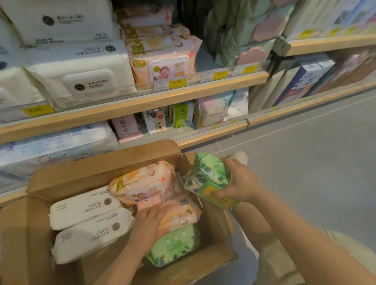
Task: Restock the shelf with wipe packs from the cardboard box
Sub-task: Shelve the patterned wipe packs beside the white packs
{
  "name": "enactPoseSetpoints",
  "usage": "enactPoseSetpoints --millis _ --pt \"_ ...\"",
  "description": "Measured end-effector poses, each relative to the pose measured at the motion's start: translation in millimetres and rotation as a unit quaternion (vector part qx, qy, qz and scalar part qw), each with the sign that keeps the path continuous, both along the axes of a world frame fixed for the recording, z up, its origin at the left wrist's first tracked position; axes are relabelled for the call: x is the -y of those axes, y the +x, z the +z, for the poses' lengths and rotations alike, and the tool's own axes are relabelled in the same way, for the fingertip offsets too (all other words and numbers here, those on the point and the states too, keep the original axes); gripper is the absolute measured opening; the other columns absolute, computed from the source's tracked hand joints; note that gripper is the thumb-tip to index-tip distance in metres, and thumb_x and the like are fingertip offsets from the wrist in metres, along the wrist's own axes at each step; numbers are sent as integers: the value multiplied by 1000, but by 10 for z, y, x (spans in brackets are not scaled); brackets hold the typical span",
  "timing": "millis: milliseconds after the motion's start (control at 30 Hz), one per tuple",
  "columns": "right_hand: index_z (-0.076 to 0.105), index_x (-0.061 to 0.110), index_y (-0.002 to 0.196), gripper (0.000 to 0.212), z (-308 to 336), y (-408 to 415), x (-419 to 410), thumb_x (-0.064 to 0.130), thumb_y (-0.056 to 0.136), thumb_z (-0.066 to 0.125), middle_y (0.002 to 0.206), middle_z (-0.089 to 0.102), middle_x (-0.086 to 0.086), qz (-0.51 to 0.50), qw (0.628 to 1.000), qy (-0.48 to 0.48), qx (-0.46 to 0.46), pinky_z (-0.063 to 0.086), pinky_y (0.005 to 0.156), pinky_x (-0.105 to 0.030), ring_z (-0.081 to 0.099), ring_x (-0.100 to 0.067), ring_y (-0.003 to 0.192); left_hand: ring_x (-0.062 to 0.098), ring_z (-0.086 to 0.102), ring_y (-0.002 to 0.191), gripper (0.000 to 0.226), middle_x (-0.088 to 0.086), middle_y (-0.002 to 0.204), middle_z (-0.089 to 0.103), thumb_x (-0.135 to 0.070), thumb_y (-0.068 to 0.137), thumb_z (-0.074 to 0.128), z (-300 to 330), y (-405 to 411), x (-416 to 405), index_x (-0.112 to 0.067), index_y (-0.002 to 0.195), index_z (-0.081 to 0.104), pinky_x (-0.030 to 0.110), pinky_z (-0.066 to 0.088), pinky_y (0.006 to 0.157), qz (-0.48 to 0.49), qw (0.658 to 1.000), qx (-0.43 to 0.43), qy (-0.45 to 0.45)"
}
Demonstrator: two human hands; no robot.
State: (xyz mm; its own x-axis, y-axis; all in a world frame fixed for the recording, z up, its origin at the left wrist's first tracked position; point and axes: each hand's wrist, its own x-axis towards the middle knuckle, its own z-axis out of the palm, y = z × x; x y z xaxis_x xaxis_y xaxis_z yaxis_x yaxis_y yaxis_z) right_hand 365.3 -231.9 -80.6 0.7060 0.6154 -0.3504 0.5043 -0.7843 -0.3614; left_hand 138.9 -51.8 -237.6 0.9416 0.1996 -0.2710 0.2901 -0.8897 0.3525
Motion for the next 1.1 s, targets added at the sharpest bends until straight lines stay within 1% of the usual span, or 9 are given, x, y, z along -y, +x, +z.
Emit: enactPoseSetpoints --millis 100,200,333,467,667,800,900,1033,1100 --pt "32 33 135 99 31 -34 -17 60 50 75 119 49 4 -2 1000 0 6 48 89 -39 49 -18 110 19 39 127 68 -5 144 41 -53 87 53 157 -40 -9 -42 144 17 35 39 101 12 1000 -12 -15" --pt "31 31 137 100 103 -88 -34 58 52 77 123 50 3 7 1000 -10 22 48 90 -38 49 -19 112 14 30 133 64 -7 149 32 -53 91 45 388 -204 -77 -43 145 11 31 29 109 13 999 -10 -48" --pt "30 28 138 102 232 -211 -142 56 54 78 126 49 2 24 998 -20 47 47 89 -35 48 -19 112 9 29 133 61 -13 149 31 -54 89 46 707 -482 -224 -60 131 2 30 28 110 17 996 4 -86" --pt "31 29 137 101 368 -320 -295 57 52 78 121 52 2 47 997 -15 64 47 84 -33 51 -19 107 12 31 132 62 -13 148 33 -53 88 50 1090 -587 -407 -54 137 11 27 31 105 46 995 42 -76" --pt "31 29 135 100 419 -483 -531 62 51 76 119 52 2 85 994 -11 71 48 81 -33 52 -18 104 16 41 126 59 -7 143 43 -55 85 56 1150 -891 -1065 -69 124 13 32 38 100 93 991 -19 -91" --pt "31 28 136 98 357 -523 -672 58 55 77 121 50 2 100 992 -16 76 44 78 -32 50 -19 108 30 45 128 87 1 146 40 -42 81 68 922 -1109 -1167 -54 143 8 59 37 99 76 990 -65 99" --pt "31 28 136 96 290 -519 -730 56 56 78 123 50 3 98 993 -10 67 44 79 -31 51 -18 108 42 52 119 107 9 138 50 -25 58 87 788 -1133 -1077 -43 144 26 74 31 88 75 978 -75 180" --pt "33 28 136 99 208 -480 -778 56 53 78 125 49 2 103 993 -10 61 47 83 -35 51 -19 109 39 48 125 77 7 145 43 -67 78 48 791 -1133 -1136 -45 146 18 73 20 97 17 973 -88 213" --pt "33 28 136 100 178 -465 -786 57 52 78 125 49 2 104 993 -12 55 48 83 -35 51 -19 109 40 47 125 93 11 143 44 -69 67 61 775 -1075 -1195 -44 146 18 70 12 100 -7 971 -94 221"
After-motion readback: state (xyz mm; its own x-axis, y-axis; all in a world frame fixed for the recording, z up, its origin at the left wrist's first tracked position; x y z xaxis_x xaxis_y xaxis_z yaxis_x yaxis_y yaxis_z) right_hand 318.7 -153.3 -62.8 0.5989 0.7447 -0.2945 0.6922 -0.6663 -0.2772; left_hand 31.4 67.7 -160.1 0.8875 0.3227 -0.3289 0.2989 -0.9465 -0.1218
